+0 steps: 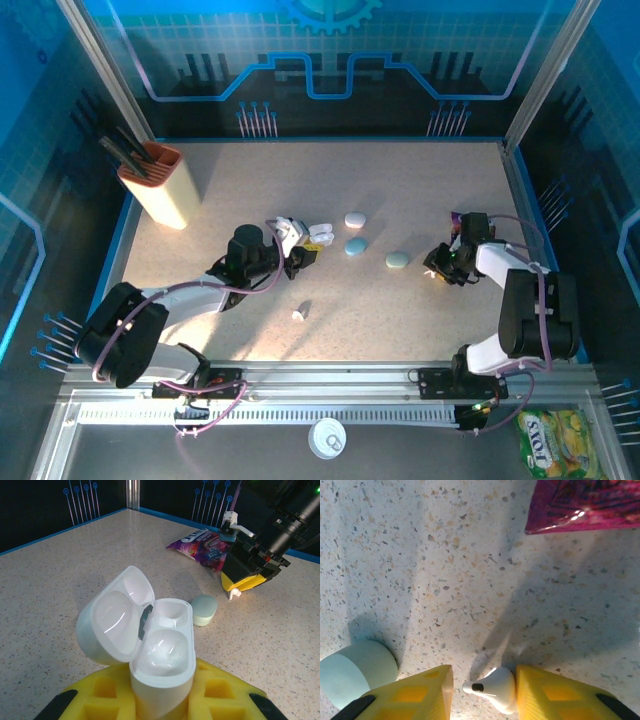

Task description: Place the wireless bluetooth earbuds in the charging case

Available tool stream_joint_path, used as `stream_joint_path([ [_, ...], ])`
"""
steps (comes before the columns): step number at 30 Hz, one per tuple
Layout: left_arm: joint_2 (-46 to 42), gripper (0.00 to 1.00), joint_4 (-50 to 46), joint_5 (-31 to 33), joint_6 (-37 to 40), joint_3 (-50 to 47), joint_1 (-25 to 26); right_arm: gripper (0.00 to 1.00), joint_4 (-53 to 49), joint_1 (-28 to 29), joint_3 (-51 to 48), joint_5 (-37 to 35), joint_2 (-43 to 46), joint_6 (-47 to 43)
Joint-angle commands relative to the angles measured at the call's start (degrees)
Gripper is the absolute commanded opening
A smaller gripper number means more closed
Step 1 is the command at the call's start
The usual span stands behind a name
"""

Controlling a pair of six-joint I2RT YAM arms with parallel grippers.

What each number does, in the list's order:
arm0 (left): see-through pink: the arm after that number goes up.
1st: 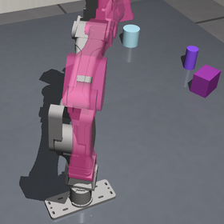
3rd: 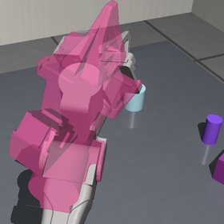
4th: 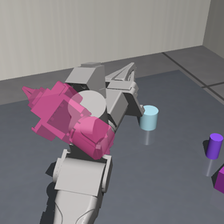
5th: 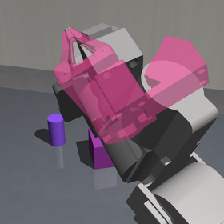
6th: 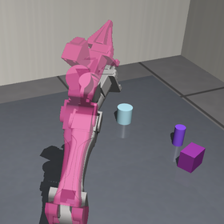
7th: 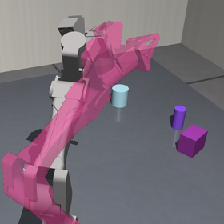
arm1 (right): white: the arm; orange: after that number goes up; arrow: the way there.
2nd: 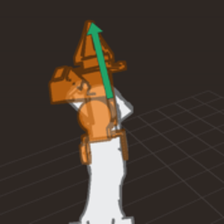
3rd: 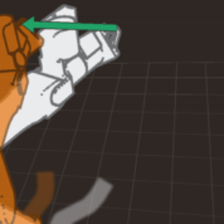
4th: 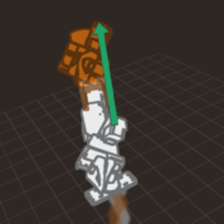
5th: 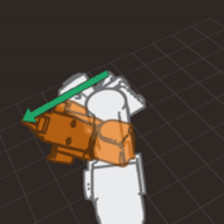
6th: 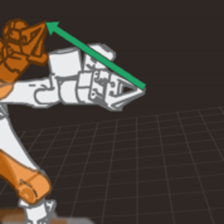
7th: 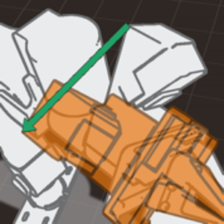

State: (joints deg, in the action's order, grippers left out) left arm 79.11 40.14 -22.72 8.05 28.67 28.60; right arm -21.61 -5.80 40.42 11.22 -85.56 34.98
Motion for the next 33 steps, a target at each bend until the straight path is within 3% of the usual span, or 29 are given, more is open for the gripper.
stream_joint_path([
  [1,-0.5,0.17,1.1,-0.5,1.0,-0.1,-0.4,0.37,2.0,-0.4,0.2,1.7,-1.6,0.9],
  [7,-0.5,0.17,1.6,-0.2,1.0,-0.5,-0.4,0.34,-1.7,0.6,5.3,1.8,-5.0,-2.5],
  [15,0.5,0.17,3.4,0.4,0.8,-1.2,-0.8,0.35,-5.3,2.1,9.0,-1.6,-3.2,-7.2],
  [26,1.4,0.17,4.9,-0.7,0.6,-1.5,-2.1,0.4,-25.7,10.7,21.8,-24.7,-7.8,-9.3],
  [33,1.2,0.17,4.9,-1.3,0.8,-1.8,-2.5,0.4,-28.9,14.5,25.0,-27.3,-13.6,-7.9],
])
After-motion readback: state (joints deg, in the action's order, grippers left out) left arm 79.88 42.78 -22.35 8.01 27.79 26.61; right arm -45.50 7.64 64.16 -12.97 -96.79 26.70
